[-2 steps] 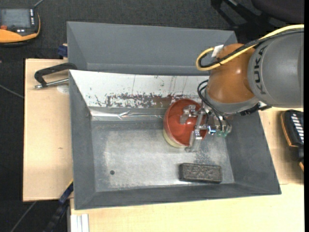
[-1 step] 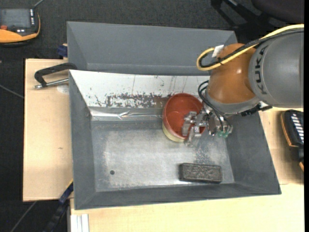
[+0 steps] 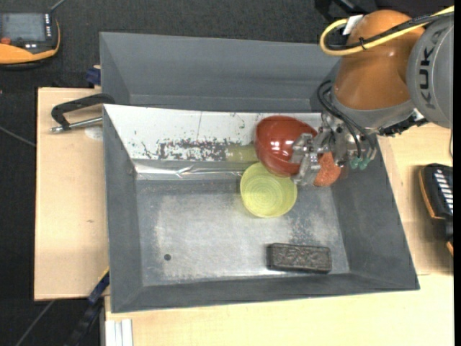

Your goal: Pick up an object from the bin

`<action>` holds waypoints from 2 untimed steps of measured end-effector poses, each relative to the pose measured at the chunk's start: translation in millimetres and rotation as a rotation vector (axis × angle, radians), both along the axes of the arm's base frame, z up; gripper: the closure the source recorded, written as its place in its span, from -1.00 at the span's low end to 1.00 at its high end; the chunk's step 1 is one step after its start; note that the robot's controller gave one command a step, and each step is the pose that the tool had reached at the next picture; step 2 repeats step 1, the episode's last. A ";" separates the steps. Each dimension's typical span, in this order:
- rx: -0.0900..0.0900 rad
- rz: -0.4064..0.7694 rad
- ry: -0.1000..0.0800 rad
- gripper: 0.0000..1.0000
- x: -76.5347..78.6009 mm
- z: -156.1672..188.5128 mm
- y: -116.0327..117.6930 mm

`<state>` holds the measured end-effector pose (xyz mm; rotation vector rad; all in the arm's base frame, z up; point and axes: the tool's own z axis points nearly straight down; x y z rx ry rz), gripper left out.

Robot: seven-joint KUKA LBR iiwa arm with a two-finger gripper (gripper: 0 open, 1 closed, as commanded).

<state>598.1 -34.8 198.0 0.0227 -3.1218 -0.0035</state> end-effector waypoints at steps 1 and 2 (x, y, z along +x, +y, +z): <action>0.003 0.071 -0.011 1.00 -11.6 73.1 33.2; 0.003 0.071 -0.011 1.00 -11.6 73.1 33.2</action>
Offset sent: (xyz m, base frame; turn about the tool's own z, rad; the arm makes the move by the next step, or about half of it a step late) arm -0.0127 0.0305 0.0682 -0.0677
